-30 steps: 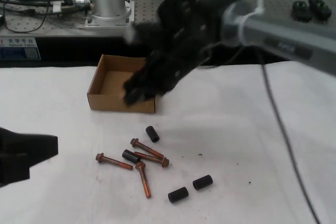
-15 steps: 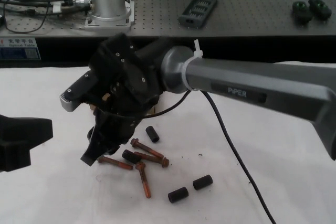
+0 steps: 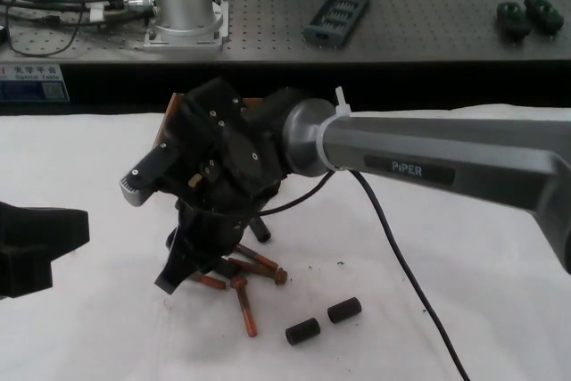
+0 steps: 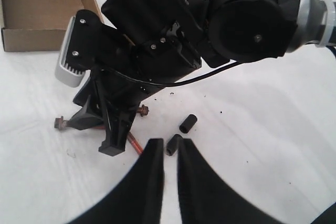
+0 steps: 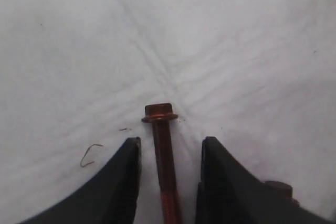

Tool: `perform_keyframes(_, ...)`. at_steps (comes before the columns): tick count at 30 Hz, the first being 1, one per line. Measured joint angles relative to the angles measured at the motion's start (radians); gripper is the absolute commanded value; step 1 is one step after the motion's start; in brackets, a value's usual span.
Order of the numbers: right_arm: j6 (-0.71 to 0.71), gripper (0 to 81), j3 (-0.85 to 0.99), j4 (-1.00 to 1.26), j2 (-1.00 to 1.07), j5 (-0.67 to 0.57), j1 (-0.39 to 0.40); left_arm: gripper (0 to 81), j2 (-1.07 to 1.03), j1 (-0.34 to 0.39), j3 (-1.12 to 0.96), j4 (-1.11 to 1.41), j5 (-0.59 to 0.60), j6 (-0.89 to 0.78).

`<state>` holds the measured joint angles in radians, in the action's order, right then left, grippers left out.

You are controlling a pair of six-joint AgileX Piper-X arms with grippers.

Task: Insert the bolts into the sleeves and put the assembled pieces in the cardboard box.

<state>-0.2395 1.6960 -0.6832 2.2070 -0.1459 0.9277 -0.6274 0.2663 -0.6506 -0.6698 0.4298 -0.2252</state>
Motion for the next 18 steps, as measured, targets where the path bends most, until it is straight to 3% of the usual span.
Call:
perform_keyframes(12, 0.049, 27.0, -0.079, 0.009, 0.000, 0.000, -0.002, 7.7, 0.000, 0.000, 0.000, 0.000, 0.000, 0.000)
perform_keyframes(14, 0.064, 21.7, -0.079, 0.013, 0.000, 0.003, -0.002, 7.7, 0.000, 0.000, 0.000, 0.000, 0.000, 0.000)
perform_keyframes(18, 0.089, 2.2, -0.079, 0.013, 0.000, 0.009, -0.005, 7.7, 0.000, 0.000, 0.000, 0.000, 0.000, 0.000)
